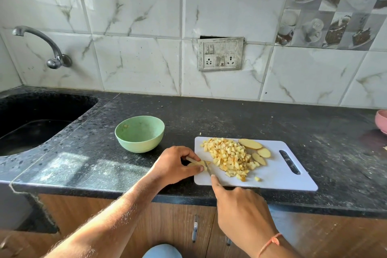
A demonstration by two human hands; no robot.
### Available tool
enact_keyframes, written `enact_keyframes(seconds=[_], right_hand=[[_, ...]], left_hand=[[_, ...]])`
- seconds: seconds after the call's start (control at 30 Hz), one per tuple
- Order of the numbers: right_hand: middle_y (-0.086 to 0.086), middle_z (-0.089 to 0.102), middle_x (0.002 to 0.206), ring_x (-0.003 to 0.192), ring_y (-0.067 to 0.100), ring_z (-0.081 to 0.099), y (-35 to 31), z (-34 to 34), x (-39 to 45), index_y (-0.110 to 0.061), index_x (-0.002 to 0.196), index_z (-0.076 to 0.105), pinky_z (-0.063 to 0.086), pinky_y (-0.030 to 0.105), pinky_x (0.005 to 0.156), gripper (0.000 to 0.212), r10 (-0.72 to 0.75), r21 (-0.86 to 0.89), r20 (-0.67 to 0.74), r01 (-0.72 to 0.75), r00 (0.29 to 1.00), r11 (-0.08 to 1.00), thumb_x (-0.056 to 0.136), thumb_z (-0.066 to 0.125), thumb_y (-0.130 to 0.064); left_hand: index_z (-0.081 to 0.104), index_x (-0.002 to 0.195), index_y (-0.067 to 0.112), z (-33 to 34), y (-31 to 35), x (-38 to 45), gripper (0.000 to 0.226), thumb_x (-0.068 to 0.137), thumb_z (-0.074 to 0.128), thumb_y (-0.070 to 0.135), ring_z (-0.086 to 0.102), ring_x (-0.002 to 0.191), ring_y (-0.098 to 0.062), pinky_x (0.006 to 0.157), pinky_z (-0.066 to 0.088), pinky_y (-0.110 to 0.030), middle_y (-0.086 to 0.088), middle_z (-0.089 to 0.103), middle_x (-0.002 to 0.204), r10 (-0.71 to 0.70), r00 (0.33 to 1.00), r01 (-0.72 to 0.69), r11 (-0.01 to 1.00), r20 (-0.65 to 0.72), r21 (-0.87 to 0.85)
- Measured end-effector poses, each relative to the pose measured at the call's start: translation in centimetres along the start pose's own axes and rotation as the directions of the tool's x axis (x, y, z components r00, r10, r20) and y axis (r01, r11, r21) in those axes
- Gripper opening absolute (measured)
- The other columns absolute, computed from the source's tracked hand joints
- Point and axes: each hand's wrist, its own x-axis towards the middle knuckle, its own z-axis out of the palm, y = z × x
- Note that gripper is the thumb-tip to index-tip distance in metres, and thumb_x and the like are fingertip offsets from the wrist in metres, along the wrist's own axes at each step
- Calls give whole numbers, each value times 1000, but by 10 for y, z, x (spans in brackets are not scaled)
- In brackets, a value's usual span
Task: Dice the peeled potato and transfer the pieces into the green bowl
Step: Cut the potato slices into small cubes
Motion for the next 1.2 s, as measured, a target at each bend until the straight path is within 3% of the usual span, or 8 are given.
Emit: enact_keyframes(seconds=[0.1,0.3,0.57,0.73,0.83,0.9,1.07,1.2], right_hand=[[-1,48,71,67,23,49,6,-4,-12,-31,164,4,41,34,62,68,-5,-17,37,5,999,1000,104,34,-20],[-5,44,67,60,18,45,16,-1,-11,-31,164,7,31,32,49,65,47,-62,8,-46,999,997,106,33,-20],[-3,60,84,69,18,51,18,1,0,-33,164,17,41,30,60,59,68,14,-89,-67,994,998,107,34,-26],[-3,66,89,76,16,62,17,-3,-1,-35,163,19,50,29,63,57,63,59,-119,-56,991,997,108,32,-32],[-4,58,83,70,16,52,10,-8,-1,-35,163,19,32,25,51,56,62,56,-127,-55,990,997,109,31,-32],[-2,65,86,69,16,49,8,-10,-1,-34,163,20,27,26,50,56,62,52,-137,-55,989,997,108,32,-31],[0,67,92,76,19,60,0,-7,-1,-33,164,16,45,32,61,61,47,53,-87,-42,995,998,107,35,-27],[1,68,92,74,21,55,-8,-7,1,-30,164,14,40,33,61,63,29,25,-69,-27,997,999,105,36,-22]], left_hand=[[79,91,38,0,-1,1,22,75,91,49,64,83,0,64,44,-12,21,72,88,2,1000,-2,1000,-12,11],[79,90,40,1,2,-3,21,75,91,47,64,91,1,72,47,-14,21,72,93,-3,1000,3,1000,-20,22],[79,89,39,2,1,-2,25,76,87,58,65,94,1,76,51,-16,21,72,94,28,999,-27,999,-34,26],[82,89,38,1,3,-3,12,86,83,51,69,84,-2,66,48,-12,19,73,90,20,998,-24,998,-60,-61],[82,85,36,-1,1,-4,14,87,82,49,69,80,-4,63,48,-16,18,73,87,2,997,-8,998,-78,-67],[81,81,35,-3,1,-5,12,84,86,45,69,77,-1,62,46,-14,19,74,85,-15,997,10,997,-70,-71],[80,77,31,-6,5,-7,16,78,92,41,62,59,5,55,42,-12,19,74,76,-63,998,61,994,-23,-89],[80,76,32,-5,5,-7,16,77,94,39,61,59,5,55,43,-13,20,73,73,-58,998,56,995,-24,-86]])
